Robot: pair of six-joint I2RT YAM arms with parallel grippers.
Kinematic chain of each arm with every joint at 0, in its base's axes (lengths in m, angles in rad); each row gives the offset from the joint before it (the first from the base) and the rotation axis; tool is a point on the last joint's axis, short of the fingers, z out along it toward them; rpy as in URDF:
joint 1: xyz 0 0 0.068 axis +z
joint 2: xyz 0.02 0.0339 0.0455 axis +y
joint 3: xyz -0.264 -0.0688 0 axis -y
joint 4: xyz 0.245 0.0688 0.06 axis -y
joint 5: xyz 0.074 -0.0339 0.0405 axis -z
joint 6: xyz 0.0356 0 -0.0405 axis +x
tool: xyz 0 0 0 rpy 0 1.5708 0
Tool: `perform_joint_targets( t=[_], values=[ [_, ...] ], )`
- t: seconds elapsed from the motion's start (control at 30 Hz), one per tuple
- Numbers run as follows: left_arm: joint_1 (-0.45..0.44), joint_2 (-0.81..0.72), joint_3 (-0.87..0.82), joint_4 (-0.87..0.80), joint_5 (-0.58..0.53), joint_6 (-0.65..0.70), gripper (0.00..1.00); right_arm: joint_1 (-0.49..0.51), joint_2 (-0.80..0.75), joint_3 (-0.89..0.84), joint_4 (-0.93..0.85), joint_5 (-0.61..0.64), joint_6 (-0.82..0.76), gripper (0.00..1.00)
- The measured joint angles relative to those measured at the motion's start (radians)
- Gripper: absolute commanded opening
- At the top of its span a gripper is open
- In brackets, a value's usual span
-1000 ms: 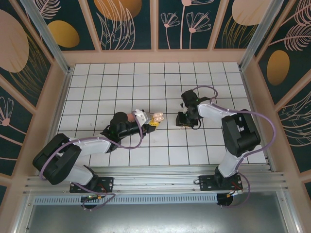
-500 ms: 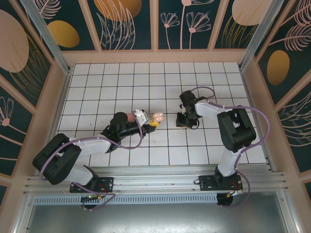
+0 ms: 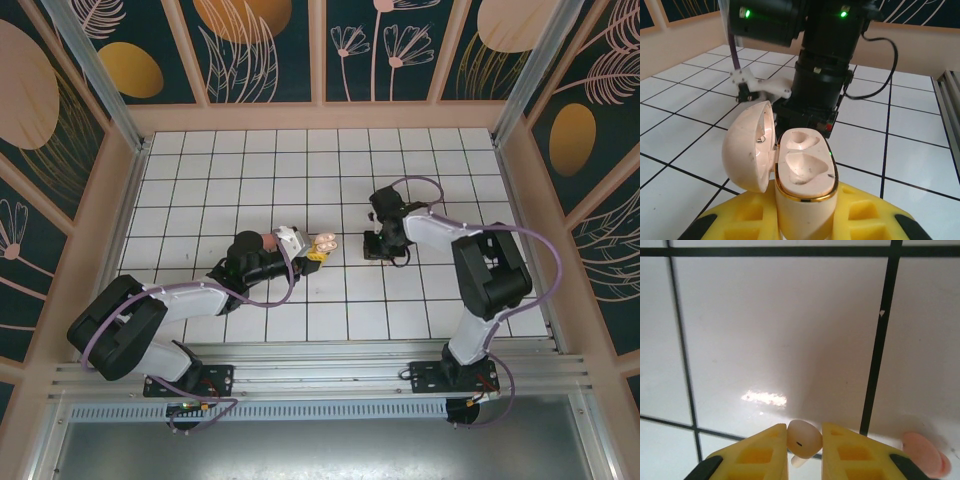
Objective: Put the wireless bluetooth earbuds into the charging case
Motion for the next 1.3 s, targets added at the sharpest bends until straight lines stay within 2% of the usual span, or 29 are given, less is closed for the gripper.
perform_joint_targets(
  t=[0.33, 0.53, 0.87, 1.3],
  values=[
    [0.0, 0.055, 0.047, -0.015, 0.045, 0.004, 0.15, 0.001, -0.418, -0.099, 0.2, -0.027, -0.182, 0.19],
    [0.0, 0.079, 0.076, -0.009, 0.108, 0.0, 0.15, 0.028, -0.569, -0.125, 0.31, -0.107, -0.322, 0.19],
    [0.0, 0.114, 0.084, 0.071, 0.167, -0.06, 0.15, 0.165, -0.61, -0.163, 0.378, -0.13, -0.447, 0.19],
    [-0.001, 0.119, 0.084, 0.184, 0.175, -0.151, 0.15, 0.17, -0.637, -0.191, 0.413, -0.134, -0.454, 0.19]
  ],
)
